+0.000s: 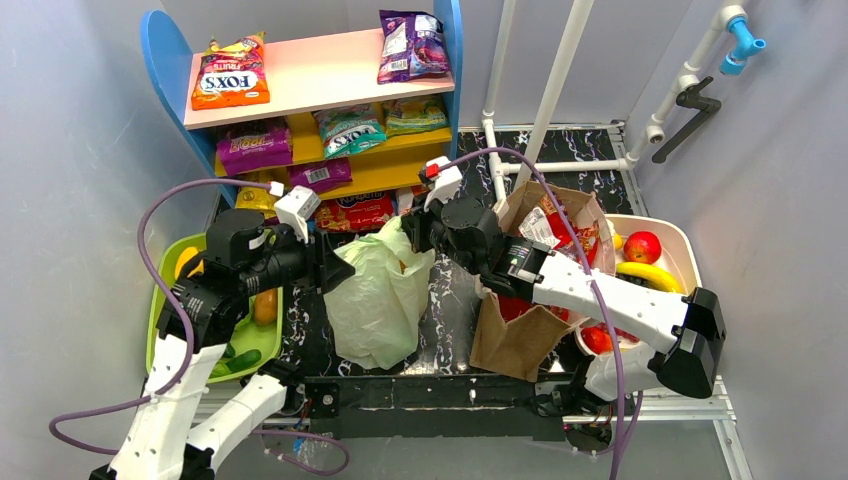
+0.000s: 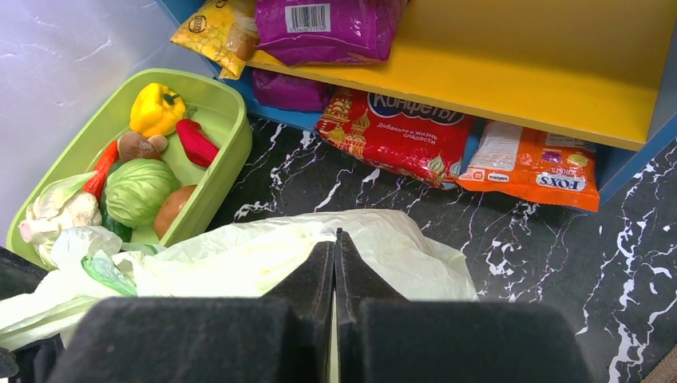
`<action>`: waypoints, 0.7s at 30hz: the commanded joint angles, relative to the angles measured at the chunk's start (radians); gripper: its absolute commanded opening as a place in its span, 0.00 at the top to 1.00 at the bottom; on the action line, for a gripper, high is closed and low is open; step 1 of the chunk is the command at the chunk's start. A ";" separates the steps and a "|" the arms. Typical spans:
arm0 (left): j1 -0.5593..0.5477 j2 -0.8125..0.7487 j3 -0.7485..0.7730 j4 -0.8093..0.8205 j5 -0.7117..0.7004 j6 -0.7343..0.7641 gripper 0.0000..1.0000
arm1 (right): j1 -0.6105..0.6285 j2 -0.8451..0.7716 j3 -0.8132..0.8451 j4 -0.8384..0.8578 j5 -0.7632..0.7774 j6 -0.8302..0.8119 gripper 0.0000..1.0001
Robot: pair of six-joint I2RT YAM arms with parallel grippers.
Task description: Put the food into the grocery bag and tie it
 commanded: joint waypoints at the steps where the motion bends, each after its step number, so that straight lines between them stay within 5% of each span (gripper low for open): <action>1: 0.003 0.021 0.027 0.016 0.016 -0.006 0.68 | 0.002 0.003 0.051 0.016 0.007 -0.010 0.99; 9: 0.003 0.026 0.025 0.023 -0.010 -0.007 0.80 | 0.003 0.004 0.051 0.016 -0.001 -0.010 0.99; 17: 0.003 0.041 0.052 0.031 0.004 -0.018 0.69 | 0.003 0.005 0.053 0.016 -0.005 -0.011 0.99; 21: 0.003 0.045 0.073 0.024 0.008 -0.023 0.98 | 0.003 0.005 0.053 0.016 0.001 -0.011 0.99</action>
